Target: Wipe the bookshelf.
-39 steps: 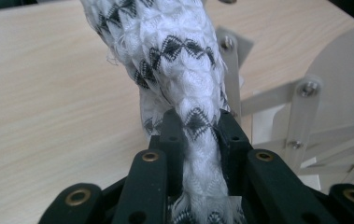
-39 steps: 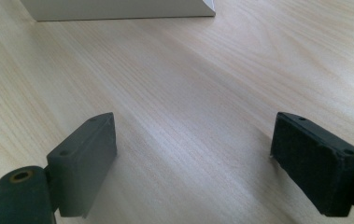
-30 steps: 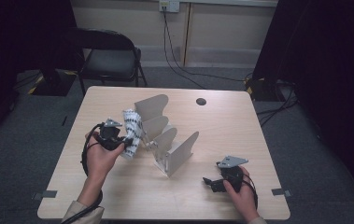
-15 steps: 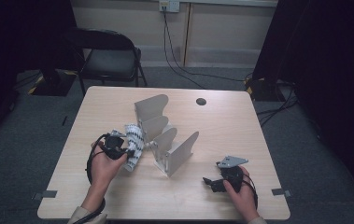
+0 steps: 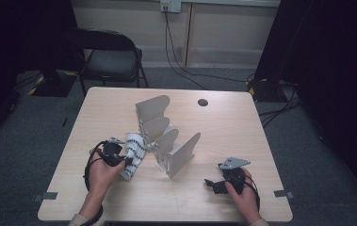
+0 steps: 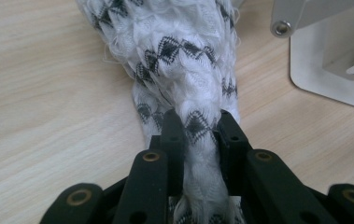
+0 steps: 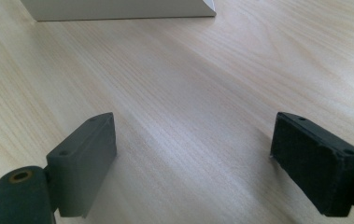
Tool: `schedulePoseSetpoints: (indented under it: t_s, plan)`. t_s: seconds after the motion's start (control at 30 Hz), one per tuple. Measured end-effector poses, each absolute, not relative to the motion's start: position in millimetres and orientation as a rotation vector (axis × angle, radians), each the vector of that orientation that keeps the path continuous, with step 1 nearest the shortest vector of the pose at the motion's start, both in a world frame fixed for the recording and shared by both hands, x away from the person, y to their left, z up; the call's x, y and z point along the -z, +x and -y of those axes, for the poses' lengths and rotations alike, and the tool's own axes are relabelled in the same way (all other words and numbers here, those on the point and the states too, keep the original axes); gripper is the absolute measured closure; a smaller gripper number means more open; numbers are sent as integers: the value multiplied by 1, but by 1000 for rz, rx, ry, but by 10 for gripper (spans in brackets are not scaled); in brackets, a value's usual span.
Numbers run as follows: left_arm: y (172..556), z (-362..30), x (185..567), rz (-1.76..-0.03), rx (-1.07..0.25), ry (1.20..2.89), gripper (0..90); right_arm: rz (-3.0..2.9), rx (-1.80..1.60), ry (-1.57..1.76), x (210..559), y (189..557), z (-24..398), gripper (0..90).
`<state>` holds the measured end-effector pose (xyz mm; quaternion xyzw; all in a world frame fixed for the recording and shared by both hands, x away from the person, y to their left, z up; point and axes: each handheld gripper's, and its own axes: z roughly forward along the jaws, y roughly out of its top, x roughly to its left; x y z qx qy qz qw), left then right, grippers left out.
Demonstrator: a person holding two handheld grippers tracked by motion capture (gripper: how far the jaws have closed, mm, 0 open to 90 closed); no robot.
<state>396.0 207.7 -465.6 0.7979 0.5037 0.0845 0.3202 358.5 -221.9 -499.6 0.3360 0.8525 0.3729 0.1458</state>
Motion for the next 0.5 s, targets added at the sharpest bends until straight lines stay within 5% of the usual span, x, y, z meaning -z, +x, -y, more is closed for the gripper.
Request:
schedulePoseSetpoints:
  t_s: [0.5]
  plan:
    - [407, -231, 394, -1313, -383, 1957, 768, -2455, -1073, 967, 500, 359, 222, 135]
